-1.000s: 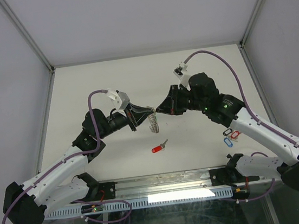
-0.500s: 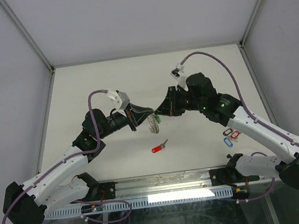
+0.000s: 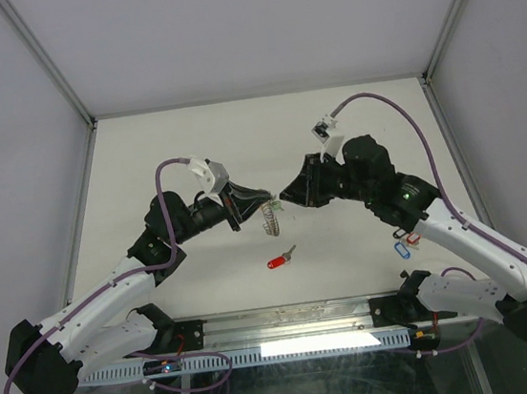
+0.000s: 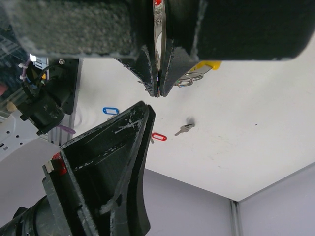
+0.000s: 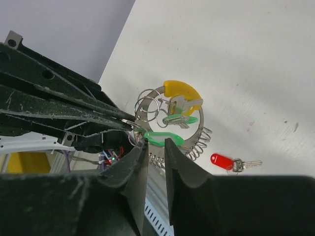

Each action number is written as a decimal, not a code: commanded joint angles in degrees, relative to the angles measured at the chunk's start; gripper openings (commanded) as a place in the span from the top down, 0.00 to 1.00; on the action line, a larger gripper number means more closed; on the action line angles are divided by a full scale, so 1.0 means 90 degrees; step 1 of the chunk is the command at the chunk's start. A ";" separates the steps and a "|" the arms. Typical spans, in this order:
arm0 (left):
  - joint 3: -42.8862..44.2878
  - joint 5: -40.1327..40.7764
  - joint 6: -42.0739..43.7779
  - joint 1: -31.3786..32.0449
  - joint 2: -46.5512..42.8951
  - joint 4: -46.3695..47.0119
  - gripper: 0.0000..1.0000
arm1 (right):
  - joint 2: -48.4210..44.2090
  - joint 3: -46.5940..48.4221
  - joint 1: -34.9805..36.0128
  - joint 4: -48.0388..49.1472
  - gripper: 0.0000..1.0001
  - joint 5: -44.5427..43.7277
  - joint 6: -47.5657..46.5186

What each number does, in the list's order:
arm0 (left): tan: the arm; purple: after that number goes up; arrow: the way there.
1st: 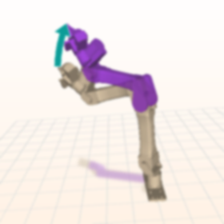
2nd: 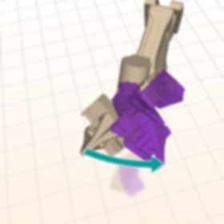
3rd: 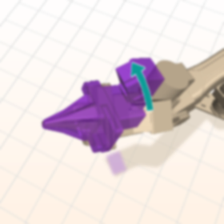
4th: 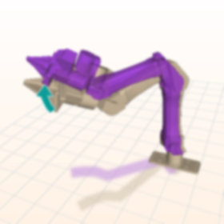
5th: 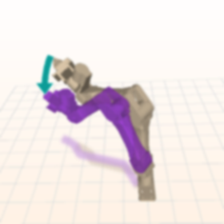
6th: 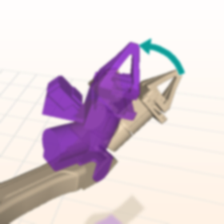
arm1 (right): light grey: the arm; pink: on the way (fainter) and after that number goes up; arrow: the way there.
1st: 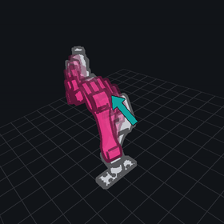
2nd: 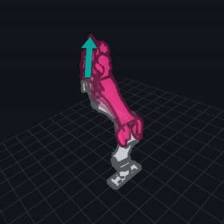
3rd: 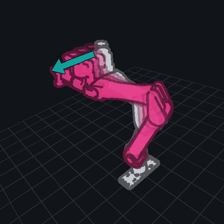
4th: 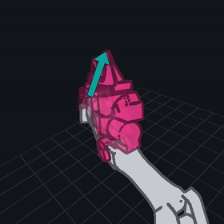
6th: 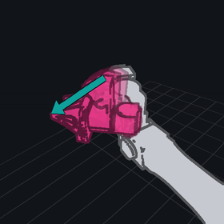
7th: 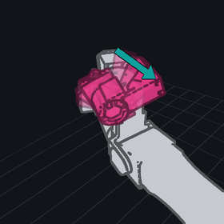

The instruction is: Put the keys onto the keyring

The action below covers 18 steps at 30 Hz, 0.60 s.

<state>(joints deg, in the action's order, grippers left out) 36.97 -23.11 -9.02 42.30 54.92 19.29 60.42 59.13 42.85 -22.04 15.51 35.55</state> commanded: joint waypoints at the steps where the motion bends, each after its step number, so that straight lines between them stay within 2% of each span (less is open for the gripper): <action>1: 0.0183 -0.0289 0.0080 -0.0020 -0.0191 0.0308 1.00 | -0.0713 -0.0375 0.0014 0.0981 0.74 -0.0508 -0.0850; 5: 0.0249 -0.0663 0.0117 -0.0013 -0.0211 0.0350 1.00 | -0.1165 -0.1036 0.0014 0.1932 0.66 -0.0057 -0.1945; 8: 0.0317 -0.0998 0.0157 -0.0017 -0.0209 0.0357 1.00 | -0.1578 -0.1710 0.0014 0.3068 0.62 0.0516 -0.2585; 12: 0.0427 -0.1505 0.0171 -0.0020 -0.0213 0.0386 1.00 | -0.2123 -0.2485 0.0014 0.4421 0.64 0.1153 -0.3251; 18: 0.0598 -0.2270 0.0214 -0.0019 -0.0189 0.0385 1.00 | -0.2367 -0.2698 0.0014 0.4805 0.65 0.2240 -0.3742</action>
<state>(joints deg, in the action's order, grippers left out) 38.65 -36.69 -8.10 42.30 54.63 19.33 40.71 34.46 42.85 11.22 27.14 7.62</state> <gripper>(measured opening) 0.006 0.354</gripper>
